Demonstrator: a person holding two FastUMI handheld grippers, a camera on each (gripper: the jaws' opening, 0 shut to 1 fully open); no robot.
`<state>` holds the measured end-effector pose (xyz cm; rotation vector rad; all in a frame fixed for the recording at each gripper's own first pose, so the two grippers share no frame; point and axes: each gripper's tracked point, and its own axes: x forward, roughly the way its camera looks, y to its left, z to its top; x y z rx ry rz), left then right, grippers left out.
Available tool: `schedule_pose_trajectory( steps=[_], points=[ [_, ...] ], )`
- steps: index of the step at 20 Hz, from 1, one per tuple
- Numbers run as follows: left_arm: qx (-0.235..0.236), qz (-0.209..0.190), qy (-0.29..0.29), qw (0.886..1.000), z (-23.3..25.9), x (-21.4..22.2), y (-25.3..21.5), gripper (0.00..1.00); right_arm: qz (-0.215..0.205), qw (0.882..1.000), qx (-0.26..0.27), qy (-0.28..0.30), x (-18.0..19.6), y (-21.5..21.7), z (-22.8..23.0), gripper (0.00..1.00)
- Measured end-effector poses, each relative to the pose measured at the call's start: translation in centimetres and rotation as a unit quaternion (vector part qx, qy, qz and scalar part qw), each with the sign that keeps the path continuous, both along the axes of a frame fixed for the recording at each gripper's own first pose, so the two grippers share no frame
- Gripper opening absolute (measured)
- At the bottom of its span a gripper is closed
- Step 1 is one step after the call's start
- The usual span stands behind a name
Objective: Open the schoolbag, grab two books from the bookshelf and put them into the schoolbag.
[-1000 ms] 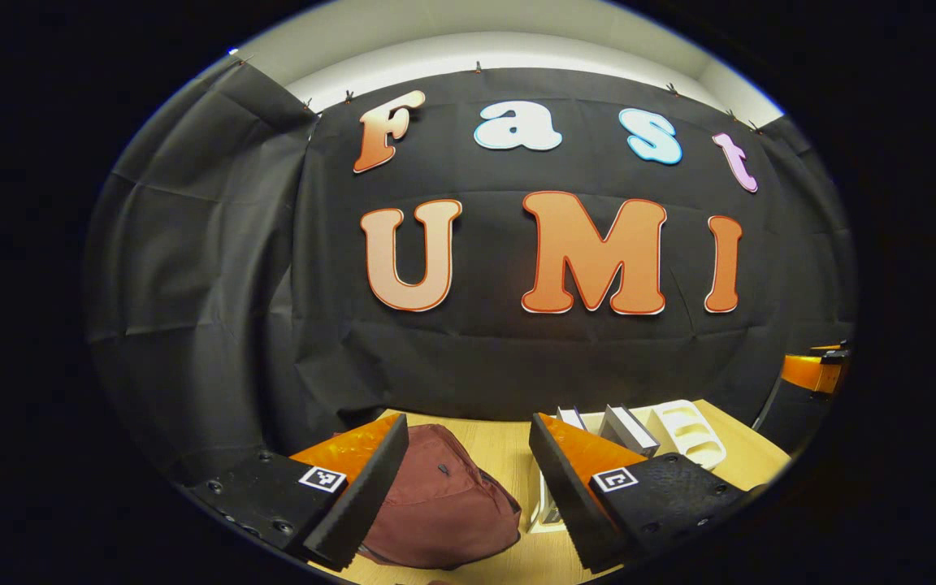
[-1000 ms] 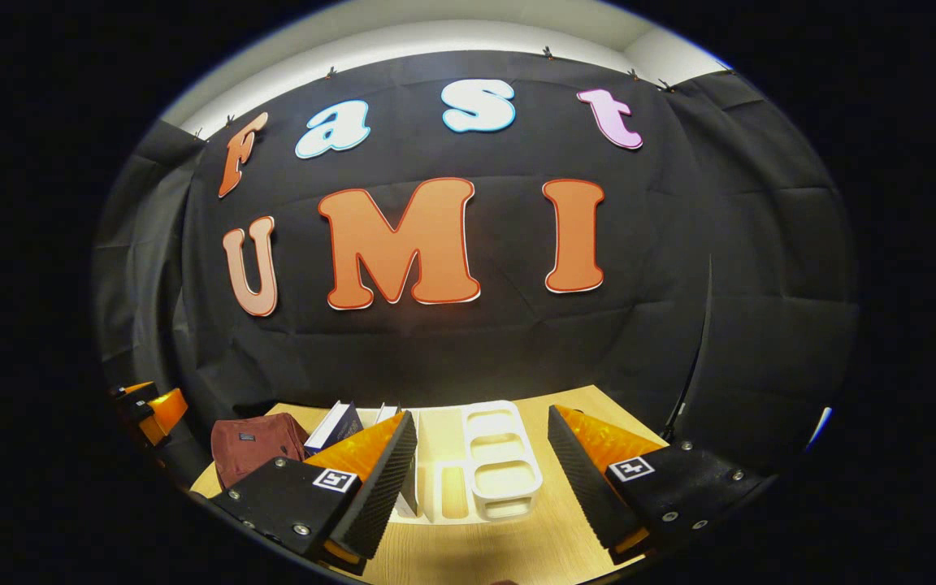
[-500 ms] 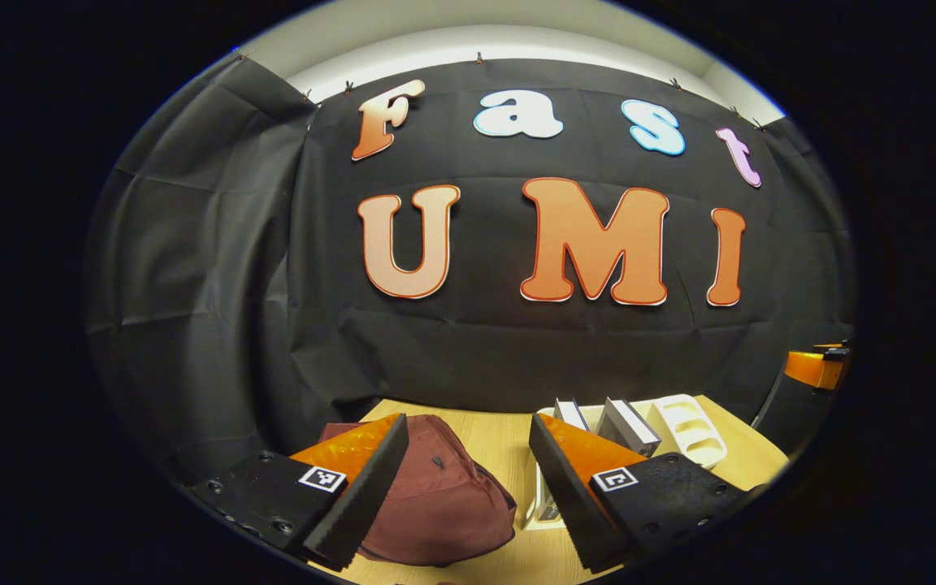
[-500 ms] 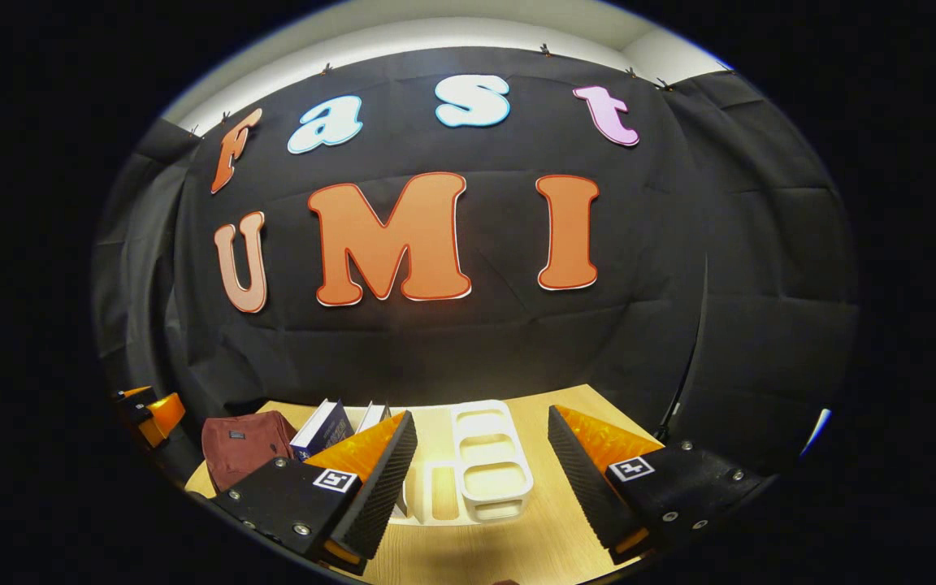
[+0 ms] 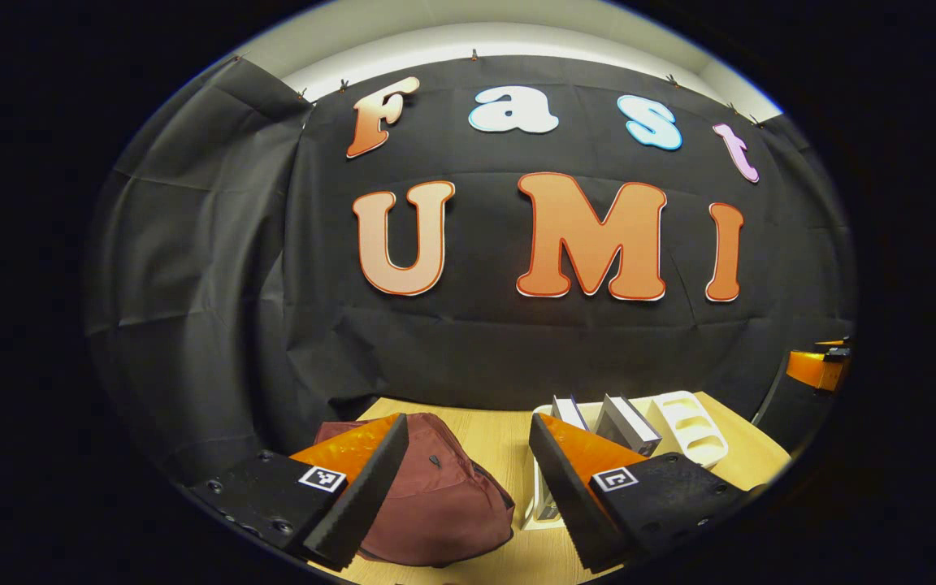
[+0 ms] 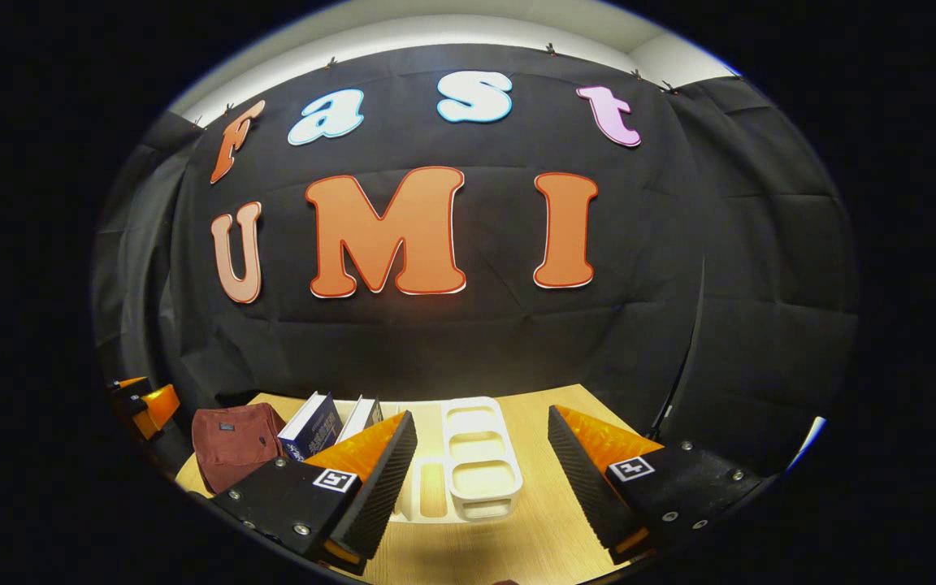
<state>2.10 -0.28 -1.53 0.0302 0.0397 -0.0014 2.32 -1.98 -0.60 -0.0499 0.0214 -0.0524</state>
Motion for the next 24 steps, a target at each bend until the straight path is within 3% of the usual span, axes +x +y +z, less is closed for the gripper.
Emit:
schedule_pose_trajectory(
  steps=[13,24],
  points=[
    [0.014,0.008,-0.022,1.0,1.4,-1.0,0.9,0.94,0.007,1.0,-0.002,0.004,0.5,0.5,-0.4,0.96],
    [0.04,0.019,0.01,0.999,-1.4,-0.9,2.4,0.94,-0.003,1.0,-0.011,0.017,0.4,0.0,-1.6,0.96]
  ],
)
